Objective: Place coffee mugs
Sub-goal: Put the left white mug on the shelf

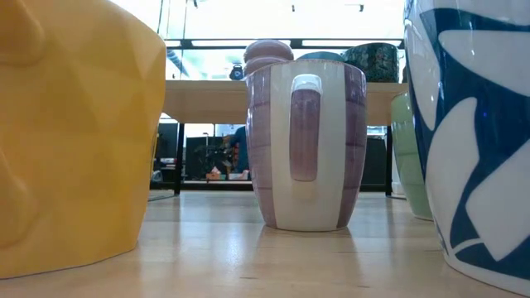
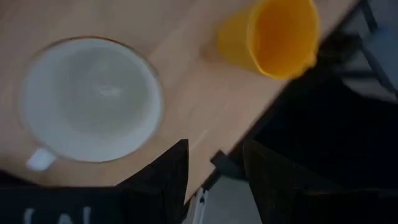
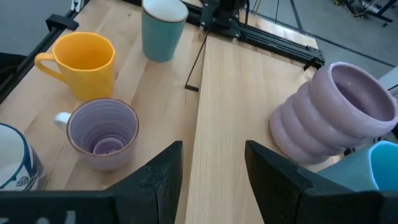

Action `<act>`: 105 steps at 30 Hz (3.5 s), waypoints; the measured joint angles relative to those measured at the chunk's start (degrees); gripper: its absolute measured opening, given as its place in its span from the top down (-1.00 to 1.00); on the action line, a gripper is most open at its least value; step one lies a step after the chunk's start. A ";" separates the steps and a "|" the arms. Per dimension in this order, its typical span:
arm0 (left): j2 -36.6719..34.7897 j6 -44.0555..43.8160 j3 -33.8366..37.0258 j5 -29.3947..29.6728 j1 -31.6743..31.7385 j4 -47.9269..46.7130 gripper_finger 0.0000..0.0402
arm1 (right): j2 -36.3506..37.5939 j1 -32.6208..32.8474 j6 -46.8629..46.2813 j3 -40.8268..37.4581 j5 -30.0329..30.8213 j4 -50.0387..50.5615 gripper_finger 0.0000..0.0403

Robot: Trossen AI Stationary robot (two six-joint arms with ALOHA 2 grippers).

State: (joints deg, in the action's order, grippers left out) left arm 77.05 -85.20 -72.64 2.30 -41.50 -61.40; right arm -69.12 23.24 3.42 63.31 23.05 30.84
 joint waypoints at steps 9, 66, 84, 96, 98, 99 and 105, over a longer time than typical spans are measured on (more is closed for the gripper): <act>0.73 -5.76 0.00 6.25 -0.01 -3.66 0.18 | 0.32 -0.07 -1.21 -3.20 0.01 0.05 0.12; 20.51 -4.93 0.11 5.93 3.98 -4.61 0.84 | 1.29 -0.07 -0.83 -5.97 -0.66 -4.99 0.12; 15.09 16.44 -2.94 0.58 0.37 -8.66 0.84 | 1.29 -0.07 -0.83 -5.95 -1.90 -5.06 0.12; 13.19 36.22 -11.13 0.69 -6.14 -21.05 0.84 | 1.29 -0.07 -0.87 -5.92 -1.92 -5.03 0.12; 13.21 36.39 -13.77 2.15 -7.35 -24.65 0.84 | 1.29 -0.07 -0.87 -5.94 -1.92 -5.01 0.12; 13.17 36.50 -14.83 3.64 -7.92 -27.01 0.84 | 1.29 -0.07 -0.87 -5.92 -1.92 -5.00 0.12; 13.16 46.85 -18.23 12.37 -10.40 -27.76 0.84 | 1.29 -0.07 -0.89 -5.92 -1.92 -4.32 0.12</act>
State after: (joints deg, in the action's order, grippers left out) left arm 90.21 -38.35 -90.87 14.67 -51.90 -89.16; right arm -67.83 23.18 2.52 57.39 21.12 26.52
